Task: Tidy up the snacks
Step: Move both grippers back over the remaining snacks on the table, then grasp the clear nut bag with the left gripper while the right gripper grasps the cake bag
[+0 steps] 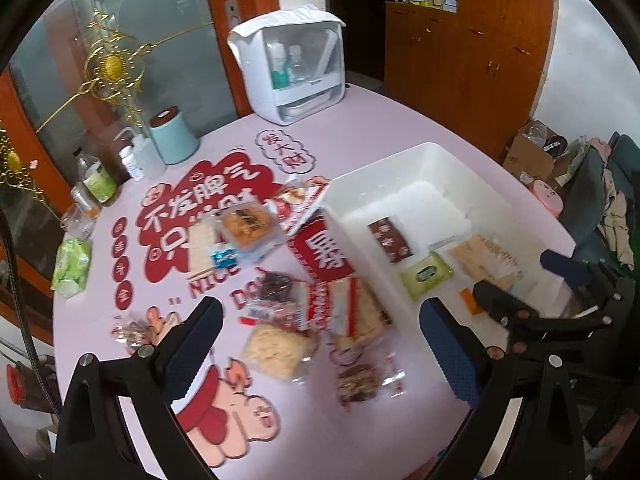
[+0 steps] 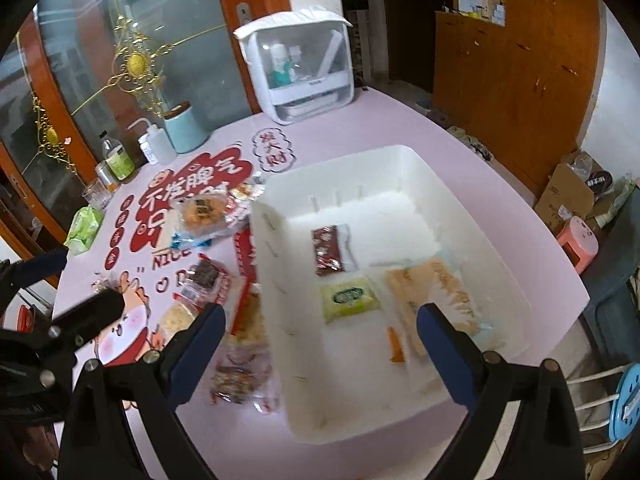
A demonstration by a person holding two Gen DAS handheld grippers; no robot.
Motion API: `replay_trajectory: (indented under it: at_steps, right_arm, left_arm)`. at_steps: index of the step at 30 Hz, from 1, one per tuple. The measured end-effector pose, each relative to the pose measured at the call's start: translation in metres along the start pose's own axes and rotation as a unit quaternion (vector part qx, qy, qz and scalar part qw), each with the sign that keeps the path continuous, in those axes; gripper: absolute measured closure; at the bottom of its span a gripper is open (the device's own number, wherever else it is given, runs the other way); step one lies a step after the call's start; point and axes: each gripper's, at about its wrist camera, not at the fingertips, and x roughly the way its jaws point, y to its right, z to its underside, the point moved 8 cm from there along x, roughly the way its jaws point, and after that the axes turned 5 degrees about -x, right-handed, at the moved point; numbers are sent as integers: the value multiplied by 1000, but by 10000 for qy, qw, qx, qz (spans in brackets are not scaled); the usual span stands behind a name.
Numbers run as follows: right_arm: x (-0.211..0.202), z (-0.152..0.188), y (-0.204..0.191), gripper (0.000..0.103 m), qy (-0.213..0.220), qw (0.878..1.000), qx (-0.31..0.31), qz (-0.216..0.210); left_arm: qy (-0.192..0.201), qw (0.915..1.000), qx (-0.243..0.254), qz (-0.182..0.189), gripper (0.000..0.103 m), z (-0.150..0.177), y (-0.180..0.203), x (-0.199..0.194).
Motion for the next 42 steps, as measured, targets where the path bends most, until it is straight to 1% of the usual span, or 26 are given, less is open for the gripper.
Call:
replay_trajectory:
  at_steps: [4,7,10,15,17,21,24,27,30,34,36,39,42]
  right_arm:
    - [-6,-10,-29,6,169,9996,-206,48]
    - [-11,-18,-54,6,349,9983,-436,192]
    - [-15,-25,-75,6,487,9967,-616,183]
    - [-15,-34,-115,6,689,9926,-973,221]
    - [-12,-36,-128,6,685,9918,-1058,205]
    - [5,-34,-153,6,486,9919,-1176,40]
    - [21,-30,-172,6,346,9903,-1347,-54]
    - [43,-20,-191,6,58,9871,-1586,-205]
    - [67,-7,-206,6,-232,9836,-1751,-358]
    - [102,13,-218,7,-593,9752,-2087,-425]
    - [115,21,-219,11,-748,9708,-2243,-399]
    - [132,30,-219,12,-957,9640,-2439,-446]
    - [144,38,-218,12,-1087,9548,-2727,-468]
  left_arm:
    - [6,9999,-91,-85,5,7,-27,-5]
    - [12,9997,-202,-139,5,12,-50,-8]
    - [26,9992,-330,-220,5,17,-76,-11]
    - [91,9970,-592,-495,5,23,-130,-16]
    - [100,9952,-746,-628,5,25,-156,-15]
    - [53,9896,-1146,-865,5,33,-209,-10]
    - [-62,9826,-1575,-987,5,45,-255,-2]
    - [-194,9756,-1928,-1031,5,58,-291,7]
    - [-339,9691,-2188,-1088,5,72,-317,20]
    - [-571,9617,-2493,-983,5,89,-336,39]
    - [-743,9573,-2659,-855,5,98,-341,55]
    - [-969,9525,-2801,-705,5,108,-339,76]
    - [-1167,9480,-2902,-587,5,115,-335,95]
